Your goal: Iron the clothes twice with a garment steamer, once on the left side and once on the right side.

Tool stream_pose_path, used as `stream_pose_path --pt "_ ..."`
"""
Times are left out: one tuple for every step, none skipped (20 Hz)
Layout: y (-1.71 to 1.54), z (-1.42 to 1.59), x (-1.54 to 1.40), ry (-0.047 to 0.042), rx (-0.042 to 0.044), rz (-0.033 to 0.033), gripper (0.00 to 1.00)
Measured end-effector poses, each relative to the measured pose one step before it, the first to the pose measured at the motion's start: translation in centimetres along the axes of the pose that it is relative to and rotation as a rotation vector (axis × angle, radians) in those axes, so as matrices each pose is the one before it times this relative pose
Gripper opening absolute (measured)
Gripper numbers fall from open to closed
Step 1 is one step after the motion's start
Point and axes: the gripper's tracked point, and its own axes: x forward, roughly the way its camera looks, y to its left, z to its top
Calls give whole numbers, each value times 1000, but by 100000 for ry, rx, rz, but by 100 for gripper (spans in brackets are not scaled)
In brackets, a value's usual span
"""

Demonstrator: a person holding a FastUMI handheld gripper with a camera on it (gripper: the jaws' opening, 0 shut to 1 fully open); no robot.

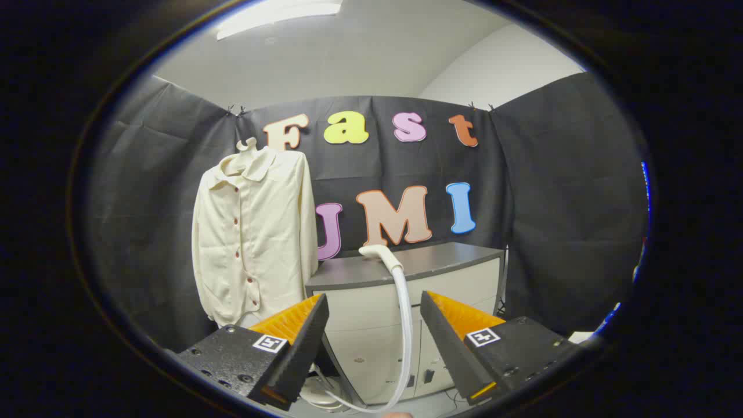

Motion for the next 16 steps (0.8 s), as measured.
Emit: stream_pose_path --pt "-218 135 73 59 671 176 97" --pt "-216 399 159 -585 863 369 97" --pt "-323 421 110 -764 788 279 97" --pt "-358 265 123 -416 358 37 97" --pt "-331 183 179 -170 298 335 97" --pt "-248 329 170 -318 -124 416 97" --pt "-509 70 335 366 -392 71 96" --pt "-469 225 391 404 -213 202 96" --pt "-278 125 396 357 145 182 97" --pt "-240 255 328 276 317 175 97" --pt "-332 172 258 -105 133 -33 97" --pt "-321 294 301 -550 168 -49 97" --pt "-239 62 339 -59 -114 -263 97" --pt "-296 144 393 -516 -155 47 97" --pt "-89 76 465 129 -545 22 97" --pt "-162 92 444 202 -205 104 97"
